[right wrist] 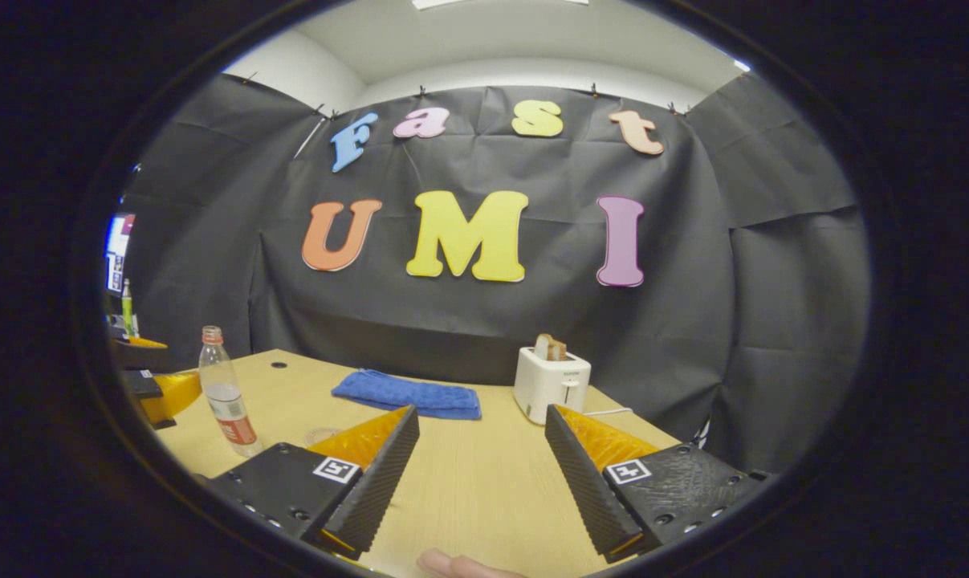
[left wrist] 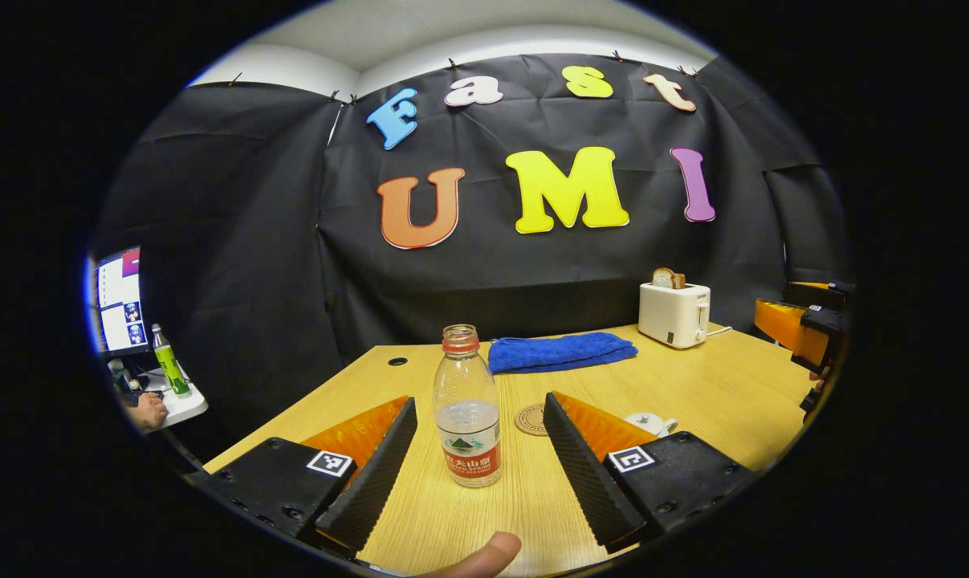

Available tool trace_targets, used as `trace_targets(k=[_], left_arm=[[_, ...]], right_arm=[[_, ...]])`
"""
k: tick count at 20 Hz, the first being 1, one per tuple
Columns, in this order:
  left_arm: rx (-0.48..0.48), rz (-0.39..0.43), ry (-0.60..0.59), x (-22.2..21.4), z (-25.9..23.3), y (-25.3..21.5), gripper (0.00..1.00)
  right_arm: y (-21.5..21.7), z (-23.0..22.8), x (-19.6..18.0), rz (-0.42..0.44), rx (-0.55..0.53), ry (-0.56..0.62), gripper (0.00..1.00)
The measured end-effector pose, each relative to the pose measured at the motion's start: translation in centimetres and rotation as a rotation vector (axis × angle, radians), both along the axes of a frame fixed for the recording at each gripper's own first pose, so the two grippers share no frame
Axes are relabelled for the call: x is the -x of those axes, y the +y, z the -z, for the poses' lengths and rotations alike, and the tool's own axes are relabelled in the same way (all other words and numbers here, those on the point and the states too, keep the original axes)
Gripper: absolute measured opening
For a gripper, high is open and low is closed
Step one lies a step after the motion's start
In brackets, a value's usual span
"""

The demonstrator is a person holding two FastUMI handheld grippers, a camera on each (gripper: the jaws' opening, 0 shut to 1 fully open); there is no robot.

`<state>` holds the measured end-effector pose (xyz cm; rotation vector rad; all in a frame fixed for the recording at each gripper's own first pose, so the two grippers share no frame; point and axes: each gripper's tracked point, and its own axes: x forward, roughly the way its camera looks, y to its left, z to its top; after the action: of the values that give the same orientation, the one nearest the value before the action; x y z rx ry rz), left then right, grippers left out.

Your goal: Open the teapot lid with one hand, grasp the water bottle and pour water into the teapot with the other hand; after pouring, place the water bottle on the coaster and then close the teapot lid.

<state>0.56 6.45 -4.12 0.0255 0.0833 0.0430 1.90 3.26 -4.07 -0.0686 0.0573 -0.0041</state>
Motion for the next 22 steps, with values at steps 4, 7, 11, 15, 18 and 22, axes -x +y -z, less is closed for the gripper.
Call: trace_targets(k=[4, 7, 11, 15, 18, 22], left_arm=[[0.012, -0.009, -0.006, 0.0, -0.3, 0.5, 0.99], [0.018, -0.017, -0.014, 0.0, -0.5, 1.1, 0.99], [0.022, -0.024, -0.013, -0.2, -0.4, 1.8, 0.99], [0.042, -0.034, -0.002, -0.5, 0.1, 2.6, 0.99], [0.056, -0.047, 0.003, -0.5, 0.1, 3.4, 1.00], [0.055, -0.065, 0.000, -0.6, 0.1, 4.7, 1.00]], right_arm=[[1.8, 1.2, -0.7, -0.030, -0.012, 0.010, 0.95], [4.3, 3.3, -1.7, -0.074, -0.021, 0.033, 0.95], [8.0, 5.5, -2.9, -0.129, -0.036, 0.059, 0.95], [10.7, 6.9, -4.4, -0.145, -0.043, 0.045, 0.97], [12.4, 9.0, -5.4, -0.151, -0.045, 0.082, 0.95], [13.8, 11.0, -6.3, -0.152, -0.025, 0.118, 0.85]])
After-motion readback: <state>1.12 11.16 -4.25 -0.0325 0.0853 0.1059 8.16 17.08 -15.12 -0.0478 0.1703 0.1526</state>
